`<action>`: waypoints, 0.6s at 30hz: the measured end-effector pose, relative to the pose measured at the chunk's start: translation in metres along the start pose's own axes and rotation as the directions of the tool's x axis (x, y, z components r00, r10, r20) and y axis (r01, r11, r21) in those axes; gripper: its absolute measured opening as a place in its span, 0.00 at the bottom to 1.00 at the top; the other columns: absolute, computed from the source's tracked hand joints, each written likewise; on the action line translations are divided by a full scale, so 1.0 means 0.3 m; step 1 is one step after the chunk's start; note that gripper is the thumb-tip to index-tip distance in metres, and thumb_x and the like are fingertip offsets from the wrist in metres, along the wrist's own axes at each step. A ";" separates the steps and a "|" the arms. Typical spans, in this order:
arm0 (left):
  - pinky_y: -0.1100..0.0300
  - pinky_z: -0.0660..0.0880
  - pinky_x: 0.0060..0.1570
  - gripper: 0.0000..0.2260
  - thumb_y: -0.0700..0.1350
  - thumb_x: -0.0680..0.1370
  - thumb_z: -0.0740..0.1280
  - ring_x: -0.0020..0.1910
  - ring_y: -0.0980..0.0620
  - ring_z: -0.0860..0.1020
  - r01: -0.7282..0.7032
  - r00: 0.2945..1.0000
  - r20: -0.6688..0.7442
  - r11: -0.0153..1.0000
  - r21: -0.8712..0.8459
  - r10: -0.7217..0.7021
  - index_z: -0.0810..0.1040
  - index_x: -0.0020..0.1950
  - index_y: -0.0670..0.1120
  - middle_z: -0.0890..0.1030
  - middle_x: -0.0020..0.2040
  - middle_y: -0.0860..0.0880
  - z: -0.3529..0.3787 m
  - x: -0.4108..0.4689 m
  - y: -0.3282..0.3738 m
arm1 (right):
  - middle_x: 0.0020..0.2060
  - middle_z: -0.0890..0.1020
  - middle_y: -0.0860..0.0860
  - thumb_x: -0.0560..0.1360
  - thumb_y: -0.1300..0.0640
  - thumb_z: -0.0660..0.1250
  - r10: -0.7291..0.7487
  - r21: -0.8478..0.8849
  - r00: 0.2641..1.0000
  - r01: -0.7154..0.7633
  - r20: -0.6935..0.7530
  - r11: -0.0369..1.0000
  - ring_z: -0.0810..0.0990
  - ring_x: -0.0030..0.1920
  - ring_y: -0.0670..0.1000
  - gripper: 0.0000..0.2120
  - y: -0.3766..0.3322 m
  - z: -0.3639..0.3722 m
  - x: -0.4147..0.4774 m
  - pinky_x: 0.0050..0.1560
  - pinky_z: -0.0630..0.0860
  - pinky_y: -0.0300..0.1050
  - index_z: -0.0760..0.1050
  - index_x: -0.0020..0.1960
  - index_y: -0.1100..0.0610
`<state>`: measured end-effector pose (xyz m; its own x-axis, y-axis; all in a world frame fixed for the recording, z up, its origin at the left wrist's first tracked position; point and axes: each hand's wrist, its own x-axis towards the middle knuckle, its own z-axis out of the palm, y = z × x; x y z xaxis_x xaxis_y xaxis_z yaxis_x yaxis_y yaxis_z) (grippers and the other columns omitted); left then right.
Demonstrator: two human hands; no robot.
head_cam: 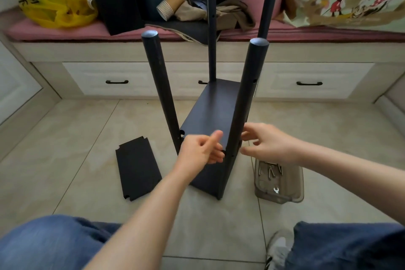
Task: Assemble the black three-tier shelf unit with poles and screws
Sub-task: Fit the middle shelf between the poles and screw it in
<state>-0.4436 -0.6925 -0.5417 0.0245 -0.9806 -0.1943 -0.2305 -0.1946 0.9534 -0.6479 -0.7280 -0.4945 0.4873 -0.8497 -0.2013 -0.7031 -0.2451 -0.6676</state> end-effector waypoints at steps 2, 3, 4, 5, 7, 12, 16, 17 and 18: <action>0.60 0.81 0.40 0.21 0.59 0.81 0.64 0.37 0.50 0.86 0.182 0.965 -0.140 0.948 -0.262 -0.224 0.83 0.43 0.42 0.86 0.35 0.47 0.037 -0.026 -0.064 | 0.61 0.80 0.44 0.77 0.50 0.71 -0.002 -0.029 1.000 0.002 -0.008 1.000 0.78 0.62 0.44 0.20 -0.012 0.013 0.009 0.60 0.76 0.42 0.72 0.68 0.46; 0.62 0.80 0.39 0.18 0.56 0.82 0.65 0.38 0.51 0.86 0.245 0.938 -0.172 0.926 -0.288 -0.302 0.83 0.44 0.43 0.86 0.36 0.47 0.058 -0.033 -0.097 | 0.61 0.81 0.44 0.77 0.48 0.70 -0.002 -0.063 1.000 0.001 -0.018 0.998 0.79 0.61 0.44 0.20 -0.014 0.022 0.015 0.60 0.77 0.42 0.72 0.68 0.47; 0.63 0.80 0.39 0.15 0.54 0.81 0.67 0.40 0.52 0.86 0.283 0.921 -0.186 0.916 -0.285 -0.343 0.83 0.46 0.44 0.86 0.37 0.48 0.074 -0.038 -0.124 | 0.60 0.81 0.44 0.77 0.47 0.69 -0.005 -0.101 1.000 0.002 -0.028 0.995 0.79 0.60 0.45 0.20 -0.018 0.030 0.020 0.57 0.77 0.41 0.71 0.68 0.47; 0.64 0.79 0.41 0.13 0.54 0.80 0.69 0.43 0.52 0.85 0.294 0.916 -0.189 0.913 -0.283 -0.353 0.82 0.47 0.45 0.86 0.41 0.48 0.086 -0.042 -0.139 | 0.58 0.81 0.44 0.78 0.46 0.68 -0.006 -0.124 0.999 0.002 -0.036 0.992 0.80 0.58 0.45 0.20 -0.021 0.037 0.026 0.54 0.77 0.39 0.70 0.68 0.47; 0.62 0.78 0.51 0.12 0.56 0.78 0.72 0.52 0.53 0.81 0.282 0.928 -0.151 0.905 -0.318 -0.342 0.79 0.52 0.48 0.83 0.50 0.50 0.095 -0.033 -0.153 | 0.54 0.82 0.43 0.77 0.44 0.68 0.005 -0.118 0.999 -0.010 -0.043 0.993 0.81 0.53 0.42 0.20 -0.029 0.042 0.030 0.46 0.75 0.33 0.70 0.67 0.47; 0.56 0.73 0.66 0.16 0.55 0.79 0.70 0.60 0.55 0.77 0.251 0.963 0.031 0.848 -0.466 -0.267 0.76 0.64 0.50 0.81 0.57 0.56 0.123 -0.009 -0.130 | 0.54 0.83 0.47 0.76 0.41 0.68 0.010 -0.133 0.999 -0.017 -0.053 0.991 0.82 0.54 0.47 0.22 -0.037 0.045 0.041 0.56 0.80 0.47 0.70 0.66 0.49; 0.65 0.73 0.51 0.09 0.55 0.80 0.68 0.51 0.61 0.79 0.280 0.954 0.067 0.788 -0.548 -0.292 0.78 0.56 0.53 0.84 0.51 0.59 0.175 -0.009 -0.131 | 0.54 0.83 0.47 0.76 0.40 0.68 0.007 -0.136 0.997 -0.017 -0.074 0.991 0.82 0.54 0.47 0.24 -0.030 0.053 0.044 0.56 0.80 0.48 0.69 0.67 0.48; 0.65 0.73 0.48 0.07 0.55 0.80 0.69 0.50 0.61 0.79 0.282 0.950 0.058 0.767 -0.576 -0.306 0.79 0.54 0.53 0.84 0.50 0.59 0.179 -0.006 -0.129 | 0.54 0.83 0.47 0.75 0.40 0.68 0.002 -0.140 0.997 -0.013 -0.077 0.990 0.82 0.54 0.47 0.25 -0.028 0.055 0.045 0.56 0.81 0.47 0.69 0.68 0.48; 0.65 0.72 0.45 0.07 0.55 0.80 0.69 0.50 0.60 0.79 0.281 0.948 0.049 0.755 -0.593 -0.315 0.79 0.53 0.54 0.84 0.49 0.58 0.181 -0.003 -0.125 | 0.54 0.83 0.46 0.75 0.40 0.69 -0.003 -0.143 0.997 -0.008 -0.080 0.990 0.83 0.54 0.46 0.25 -0.027 0.057 0.047 0.55 0.81 0.47 0.68 0.68 0.48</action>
<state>-0.4877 -0.6832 -0.5899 0.0486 -0.8672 -0.4956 0.4097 -0.4353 0.8017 -0.6266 -0.7299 -0.5042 0.4468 -0.8835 -0.1410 -0.7736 -0.3023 -0.5570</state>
